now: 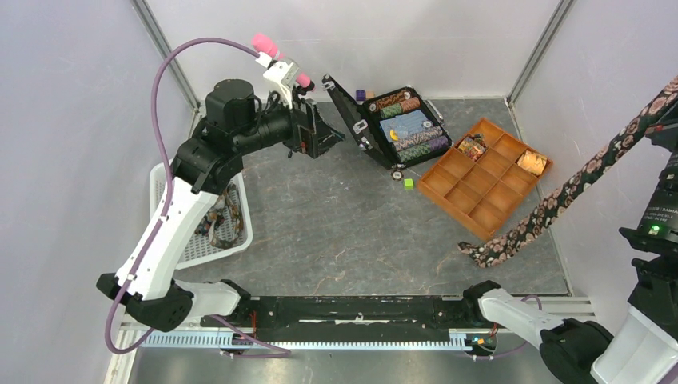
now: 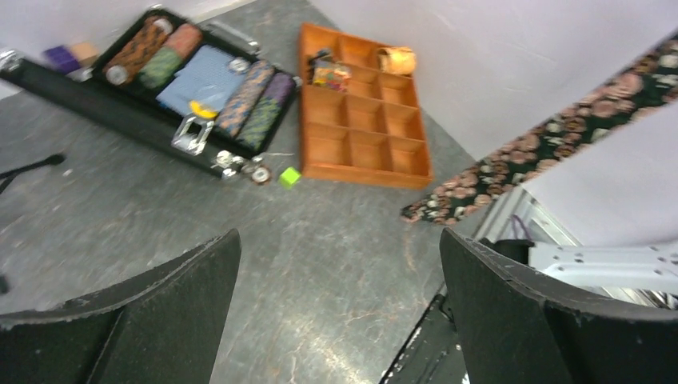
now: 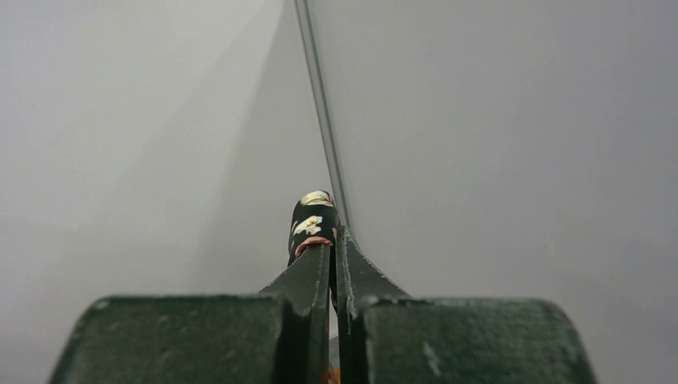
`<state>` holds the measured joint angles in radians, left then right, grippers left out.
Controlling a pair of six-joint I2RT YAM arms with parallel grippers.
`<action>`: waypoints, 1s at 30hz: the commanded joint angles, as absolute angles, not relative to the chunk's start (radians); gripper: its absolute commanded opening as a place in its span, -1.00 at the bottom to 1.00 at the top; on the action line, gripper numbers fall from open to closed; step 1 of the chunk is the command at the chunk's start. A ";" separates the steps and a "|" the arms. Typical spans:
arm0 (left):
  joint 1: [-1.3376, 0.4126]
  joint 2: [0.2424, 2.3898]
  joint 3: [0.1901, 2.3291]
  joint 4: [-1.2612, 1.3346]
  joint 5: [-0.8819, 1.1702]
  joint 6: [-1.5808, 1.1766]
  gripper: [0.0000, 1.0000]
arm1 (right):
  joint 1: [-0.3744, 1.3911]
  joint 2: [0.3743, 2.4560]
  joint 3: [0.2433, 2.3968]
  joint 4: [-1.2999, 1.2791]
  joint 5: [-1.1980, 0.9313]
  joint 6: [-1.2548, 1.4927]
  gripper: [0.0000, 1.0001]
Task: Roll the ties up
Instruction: Move the bin to the corner of the board.
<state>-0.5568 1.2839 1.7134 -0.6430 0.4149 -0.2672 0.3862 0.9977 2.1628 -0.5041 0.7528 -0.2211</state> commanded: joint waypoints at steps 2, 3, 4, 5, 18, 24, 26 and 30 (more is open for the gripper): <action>-0.500 1.268 1.678 -0.723 0.184 -0.231 0.99 | 0.389 1.085 2.208 -0.447 0.760 -0.288 -1.00; -0.474 1.257 1.661 -0.732 0.154 -0.243 0.99 | 0.389 1.100 2.207 -0.455 0.745 -0.274 -1.00; -0.443 1.244 1.639 -0.742 0.130 -0.259 0.99 | 0.388 1.113 2.201 -0.470 0.725 -0.253 -1.00; -0.410 1.226 1.608 -0.750 0.111 -0.279 0.99 | 0.388 1.120 2.179 -0.479 0.701 -0.232 -1.00; -0.176 1.030 1.100 -0.769 -0.165 -0.374 0.61 | 0.448 1.036 1.460 -0.317 0.238 0.163 -1.00; -0.175 0.958 1.100 -0.868 -0.265 -0.403 0.58 | 0.477 0.994 1.334 -0.296 0.235 0.156 -1.00; -0.176 0.939 1.143 -0.986 -0.289 -0.426 0.58 | 0.477 0.982 1.302 -0.298 0.230 0.151 -1.00; -0.176 0.799 1.113 -1.152 -0.303 -0.591 0.59 | 0.477 0.945 1.213 -0.263 0.228 0.149 -1.00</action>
